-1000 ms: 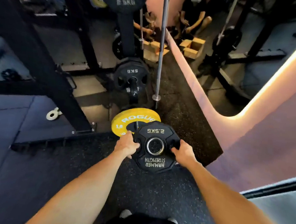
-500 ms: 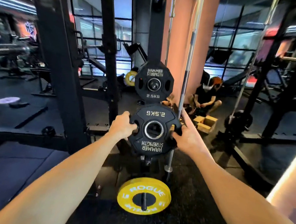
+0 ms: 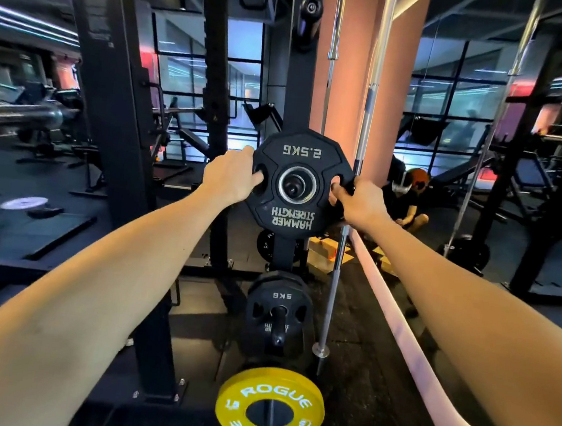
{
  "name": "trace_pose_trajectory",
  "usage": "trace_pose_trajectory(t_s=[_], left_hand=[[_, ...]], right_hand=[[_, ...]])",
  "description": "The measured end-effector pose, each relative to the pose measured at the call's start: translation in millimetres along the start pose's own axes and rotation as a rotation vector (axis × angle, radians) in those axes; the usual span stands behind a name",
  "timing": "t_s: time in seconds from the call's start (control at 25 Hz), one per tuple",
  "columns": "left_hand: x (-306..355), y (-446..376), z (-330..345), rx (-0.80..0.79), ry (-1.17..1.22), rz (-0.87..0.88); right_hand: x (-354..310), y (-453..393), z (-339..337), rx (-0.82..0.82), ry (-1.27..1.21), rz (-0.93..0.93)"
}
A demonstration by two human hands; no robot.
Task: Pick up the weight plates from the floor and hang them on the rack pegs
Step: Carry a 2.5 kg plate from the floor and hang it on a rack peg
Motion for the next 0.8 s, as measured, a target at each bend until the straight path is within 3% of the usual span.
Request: trace_pose_trajectory(t_s=[0.36,0.8], left_hand=[[-17.8,-57.6,50.8,0.032,-0.028,0.001],[-26.6,-72.4,109.8,-0.018,0.009,-0.037]], right_hand=[[16.7,-64.9,37.8,-0.08,0.323,0.069],[52.6,-92.3,69.7,-0.147,0.4,0.079]])
Point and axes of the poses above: each hand's wrist, its own y-axis away from the middle knuckle, its own z-axis out of the palm, x = y × z, the point moved 4 cm from there along -y, towards the middle knuckle, and after that the axes turned 2 degrees about -z, right-handed, at the moved point
